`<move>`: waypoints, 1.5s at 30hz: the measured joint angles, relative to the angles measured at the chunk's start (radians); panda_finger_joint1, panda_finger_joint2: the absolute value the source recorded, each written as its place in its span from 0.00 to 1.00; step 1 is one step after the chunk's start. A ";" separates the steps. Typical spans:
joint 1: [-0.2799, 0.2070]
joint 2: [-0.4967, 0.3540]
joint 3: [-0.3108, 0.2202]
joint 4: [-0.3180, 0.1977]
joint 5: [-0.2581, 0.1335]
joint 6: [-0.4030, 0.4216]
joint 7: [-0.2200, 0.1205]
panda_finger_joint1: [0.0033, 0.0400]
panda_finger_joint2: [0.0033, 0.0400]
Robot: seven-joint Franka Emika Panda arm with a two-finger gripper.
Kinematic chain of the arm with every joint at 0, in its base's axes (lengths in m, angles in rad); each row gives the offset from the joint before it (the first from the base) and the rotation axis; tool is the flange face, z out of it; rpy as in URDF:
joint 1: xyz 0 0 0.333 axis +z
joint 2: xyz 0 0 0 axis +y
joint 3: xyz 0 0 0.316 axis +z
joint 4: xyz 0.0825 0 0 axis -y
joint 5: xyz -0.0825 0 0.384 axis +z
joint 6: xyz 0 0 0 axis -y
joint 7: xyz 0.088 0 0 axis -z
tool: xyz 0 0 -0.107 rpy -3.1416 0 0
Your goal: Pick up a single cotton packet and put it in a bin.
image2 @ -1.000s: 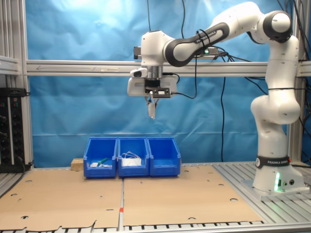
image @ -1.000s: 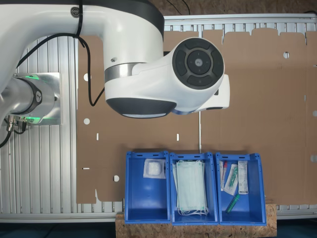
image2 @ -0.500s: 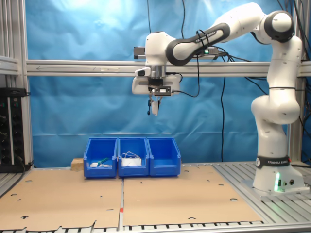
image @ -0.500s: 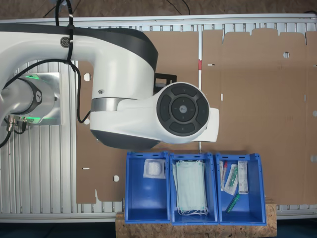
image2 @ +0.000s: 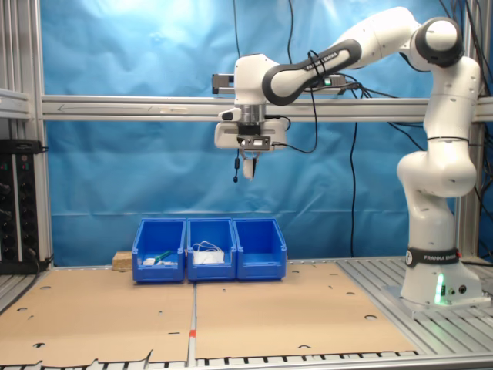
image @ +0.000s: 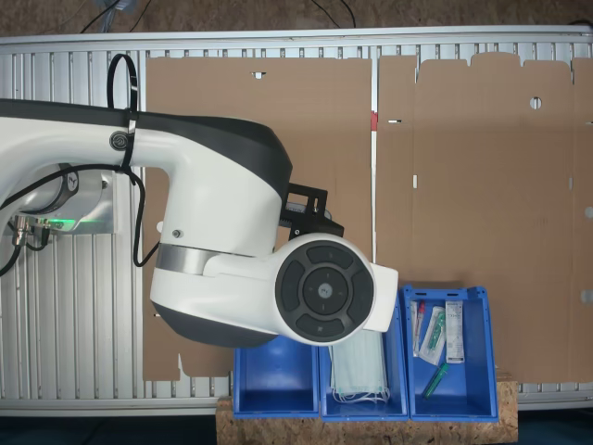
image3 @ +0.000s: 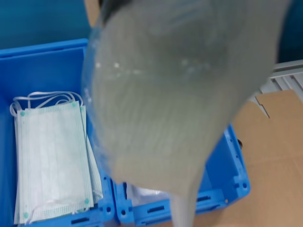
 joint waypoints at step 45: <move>0.454 -0.078 -0.588 -0.025 -0.178 0.021 0.000 0.06 0.06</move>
